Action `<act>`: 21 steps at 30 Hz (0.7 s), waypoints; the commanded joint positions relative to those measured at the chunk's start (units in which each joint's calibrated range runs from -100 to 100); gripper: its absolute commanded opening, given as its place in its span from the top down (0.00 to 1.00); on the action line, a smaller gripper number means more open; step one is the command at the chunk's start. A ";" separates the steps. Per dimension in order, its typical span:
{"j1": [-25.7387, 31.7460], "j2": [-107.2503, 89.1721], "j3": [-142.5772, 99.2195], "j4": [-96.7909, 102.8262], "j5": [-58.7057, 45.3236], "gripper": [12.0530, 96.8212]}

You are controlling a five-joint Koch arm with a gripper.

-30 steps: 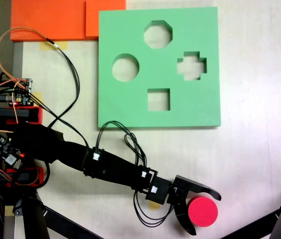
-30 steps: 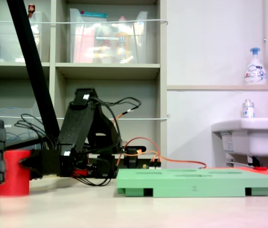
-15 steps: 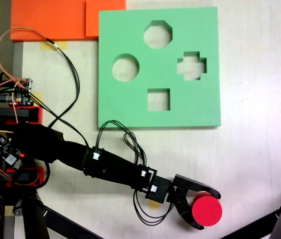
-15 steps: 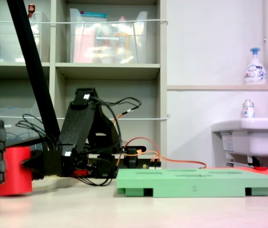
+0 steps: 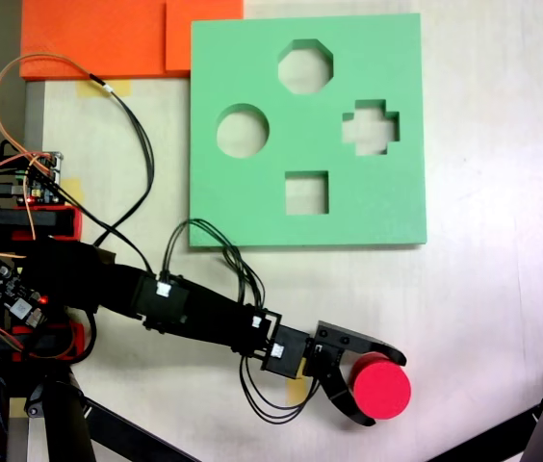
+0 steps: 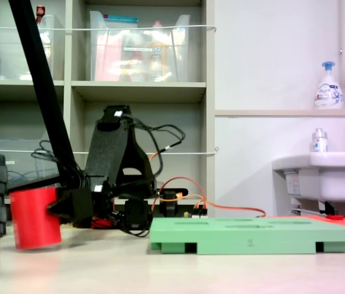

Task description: Put the cylinder block into the corresponding hole

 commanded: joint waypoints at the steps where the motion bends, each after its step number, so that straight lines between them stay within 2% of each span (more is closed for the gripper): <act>1: 0.24 -9.27 -1.13 2.91 0.15 0.73; 10: 2.05 -40.28 -23.46 4.74 0.15 0.73; 21: 10.31 -77.57 -39.41 0.98 0.00 0.73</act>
